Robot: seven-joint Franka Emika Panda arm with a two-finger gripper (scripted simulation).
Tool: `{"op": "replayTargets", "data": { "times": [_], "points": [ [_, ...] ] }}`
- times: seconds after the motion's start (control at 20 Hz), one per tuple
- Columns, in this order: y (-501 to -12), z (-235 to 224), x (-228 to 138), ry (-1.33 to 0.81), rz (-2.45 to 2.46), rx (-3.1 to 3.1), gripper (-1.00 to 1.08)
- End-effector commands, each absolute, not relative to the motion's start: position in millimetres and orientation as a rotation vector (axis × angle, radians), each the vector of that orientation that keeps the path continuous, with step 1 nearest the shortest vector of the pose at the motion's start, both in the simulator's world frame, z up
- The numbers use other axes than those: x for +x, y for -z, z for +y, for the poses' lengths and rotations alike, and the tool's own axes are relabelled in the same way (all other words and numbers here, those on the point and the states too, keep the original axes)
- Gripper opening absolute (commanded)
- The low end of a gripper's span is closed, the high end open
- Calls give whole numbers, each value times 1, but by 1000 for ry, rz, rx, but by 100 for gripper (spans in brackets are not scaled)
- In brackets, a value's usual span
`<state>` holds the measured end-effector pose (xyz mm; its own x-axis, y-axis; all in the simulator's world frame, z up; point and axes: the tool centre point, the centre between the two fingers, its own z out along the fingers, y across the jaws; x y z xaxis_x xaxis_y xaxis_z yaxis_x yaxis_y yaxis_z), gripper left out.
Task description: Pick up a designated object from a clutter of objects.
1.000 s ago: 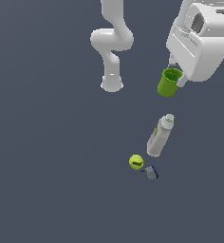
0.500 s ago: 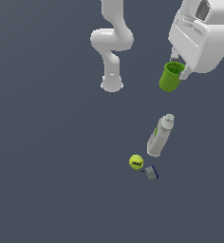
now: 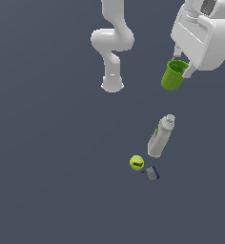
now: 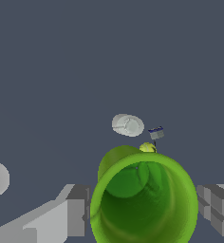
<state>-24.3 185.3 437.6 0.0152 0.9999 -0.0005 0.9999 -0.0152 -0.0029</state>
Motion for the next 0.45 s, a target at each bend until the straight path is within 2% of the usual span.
{"op": "replayTargets", "data": {
  "times": [0.0, 0.4],
  "points": [
    [-445, 187, -22, -1, -2204, -2238, -100],
    [-456, 189, -18, -1, -2204, -2238, -100]
  ]
}}
